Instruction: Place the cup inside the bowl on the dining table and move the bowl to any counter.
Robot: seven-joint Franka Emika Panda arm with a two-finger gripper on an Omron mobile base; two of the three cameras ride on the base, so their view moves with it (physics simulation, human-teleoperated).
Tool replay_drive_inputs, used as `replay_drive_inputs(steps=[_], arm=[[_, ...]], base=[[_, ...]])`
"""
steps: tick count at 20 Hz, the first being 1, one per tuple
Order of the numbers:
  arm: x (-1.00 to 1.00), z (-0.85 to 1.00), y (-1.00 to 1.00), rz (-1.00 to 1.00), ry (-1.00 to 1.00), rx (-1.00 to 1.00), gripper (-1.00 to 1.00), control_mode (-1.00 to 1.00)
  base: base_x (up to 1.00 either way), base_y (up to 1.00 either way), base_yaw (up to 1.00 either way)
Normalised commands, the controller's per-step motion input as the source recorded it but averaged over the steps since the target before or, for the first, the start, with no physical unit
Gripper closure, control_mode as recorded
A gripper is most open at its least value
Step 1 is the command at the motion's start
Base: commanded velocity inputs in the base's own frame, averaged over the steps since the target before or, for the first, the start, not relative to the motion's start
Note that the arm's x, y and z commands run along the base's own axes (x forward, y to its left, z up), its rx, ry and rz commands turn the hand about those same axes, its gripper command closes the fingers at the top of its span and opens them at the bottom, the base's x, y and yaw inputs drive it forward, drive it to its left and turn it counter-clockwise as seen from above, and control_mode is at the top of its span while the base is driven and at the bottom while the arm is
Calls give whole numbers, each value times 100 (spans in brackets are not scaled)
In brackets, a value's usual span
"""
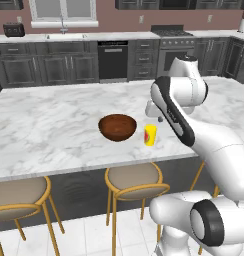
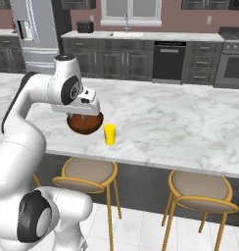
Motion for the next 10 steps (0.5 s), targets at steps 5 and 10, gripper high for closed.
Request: replay_drive_inputs(steps=[5, 10], arm=[[0, -1, 0, 0, -5, 0, -100, -100], [0, -12, 0, 0, -6, -1, -100, -100]], base=[[0, 0, 0], [0, 0, 0]])
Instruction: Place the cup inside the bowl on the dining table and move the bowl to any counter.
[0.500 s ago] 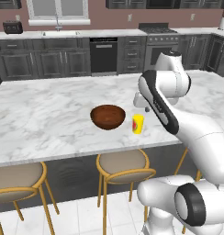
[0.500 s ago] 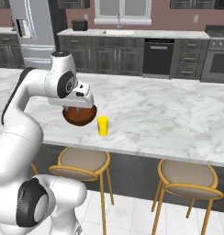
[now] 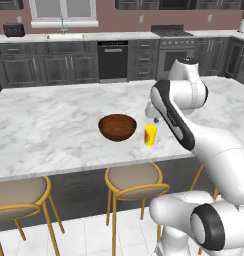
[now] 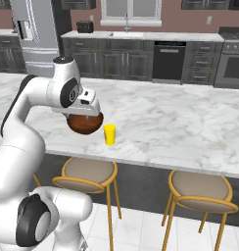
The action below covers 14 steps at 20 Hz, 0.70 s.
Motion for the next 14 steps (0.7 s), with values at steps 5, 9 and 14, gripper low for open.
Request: replay_drive_inputs(steps=[5, 9, 14], arm=[[0, -29, 0, 0, 0, -5, -100, -100], [0, -36, 0, 0, 0, -1, -100, -100], [0, -23, 0, 0, -4, 0, -100, -100]], base=[[0, 0, 0], [0, 0, 0], [0, 0, 0]])
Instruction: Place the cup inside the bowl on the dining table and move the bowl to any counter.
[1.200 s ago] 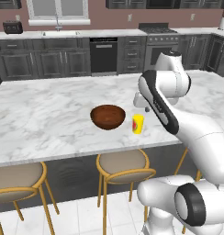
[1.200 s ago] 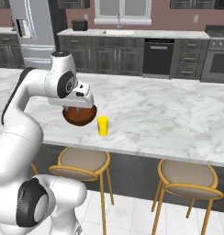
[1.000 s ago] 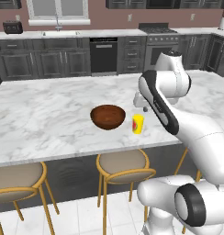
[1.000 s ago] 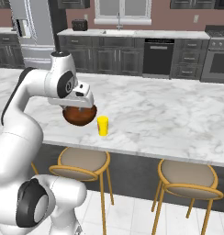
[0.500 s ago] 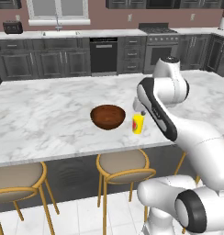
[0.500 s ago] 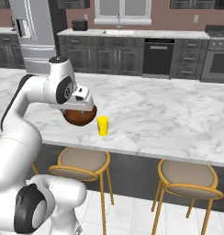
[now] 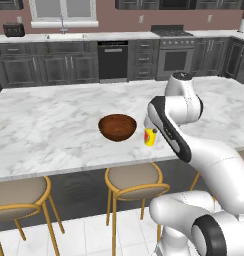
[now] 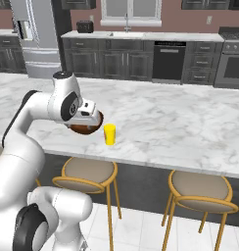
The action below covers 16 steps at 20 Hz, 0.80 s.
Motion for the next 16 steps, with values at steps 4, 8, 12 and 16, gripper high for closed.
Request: replay_drive_inputs(steps=[4, 8, 12, 16], arm=[[3, -13, -6, 0, -3, 0, -100, -100], [8, 0, -21, 1, 0, 0, -100, -100], [31, 0, -25, 5, 0, 0, -100, -100], [26, 0, -30, 13, 7, 3, -100, -100]], base=[[0, 0, 0], [0, 0, 0], [0, 0, 0], [0, 0, 0]])
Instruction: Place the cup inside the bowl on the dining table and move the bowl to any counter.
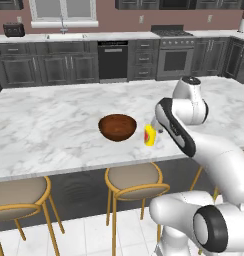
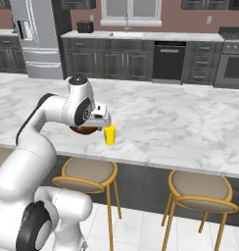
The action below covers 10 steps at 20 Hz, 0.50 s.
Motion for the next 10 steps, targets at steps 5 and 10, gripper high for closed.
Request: replay_drive_inputs(steps=[5, 10], arm=[[19, 0, -24, 18, 5, 3, -100, -100], [10, 0, -11, 16, 0, 1, -100, -100]], base=[[0, 0, 0], [0, 0, 0]])
